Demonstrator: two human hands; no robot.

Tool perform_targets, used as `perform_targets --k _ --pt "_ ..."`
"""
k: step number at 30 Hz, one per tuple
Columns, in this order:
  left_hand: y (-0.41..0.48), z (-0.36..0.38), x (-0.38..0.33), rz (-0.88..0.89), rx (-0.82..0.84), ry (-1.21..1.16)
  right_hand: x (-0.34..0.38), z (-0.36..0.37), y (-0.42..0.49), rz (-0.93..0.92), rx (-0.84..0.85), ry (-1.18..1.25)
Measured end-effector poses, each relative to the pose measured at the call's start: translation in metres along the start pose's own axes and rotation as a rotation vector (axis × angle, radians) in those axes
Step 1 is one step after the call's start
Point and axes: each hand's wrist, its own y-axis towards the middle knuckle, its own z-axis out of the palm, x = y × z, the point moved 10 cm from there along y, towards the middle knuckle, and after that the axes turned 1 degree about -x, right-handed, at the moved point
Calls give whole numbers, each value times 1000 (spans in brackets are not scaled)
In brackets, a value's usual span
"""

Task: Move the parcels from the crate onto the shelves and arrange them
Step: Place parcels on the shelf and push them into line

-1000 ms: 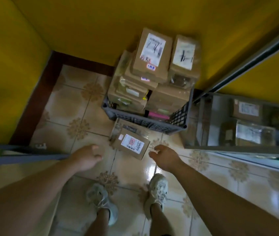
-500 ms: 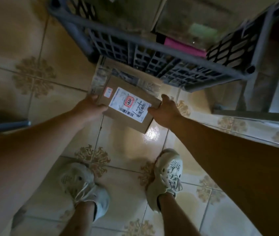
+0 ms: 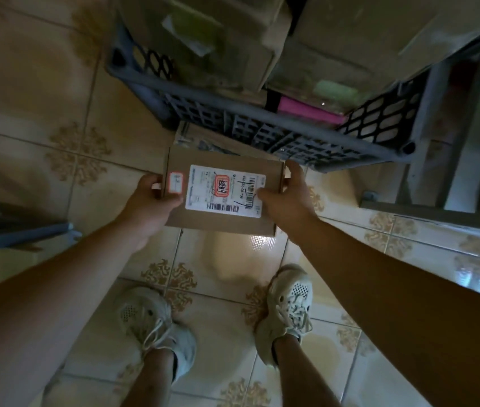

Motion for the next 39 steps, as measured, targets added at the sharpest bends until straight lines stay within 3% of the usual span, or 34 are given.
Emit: perform_targets --k 8,11,14,19,23,25,28,31,34,39 --pt "-81 -42 -53 -42 116 -458 64 -41 -80 -8 6 170" --pt "-114 -60 -65 -57 141 -517 95 -47 -113 14 54 301" --pt "-144 -95 -91 92 78 -364 134 -53 -144 9 112 440" --pt "-179 -165 -159 377 -109 113 202 -71 -183 -108 149 412" --pt "-213 -171 -205 499 127 291 252 -72 -219 -189 235 333" --pt "-224 -173 -226 549 178 263 271 -71 -228 -221 252 302" --pt "-227 -195 -246 556 74 58 299 -90 -223 -297 126 269" --pt "-220 -214 -250 520 -45 -176 326 -133 -208 -414 -138 116" --pt "-208 -210 -254 425 -87 -243 331 -169 -184 -393 -329 -5" --pt "-194 -196 -272 327 -138 -360 314 -174 -147 -223 -269 -63"
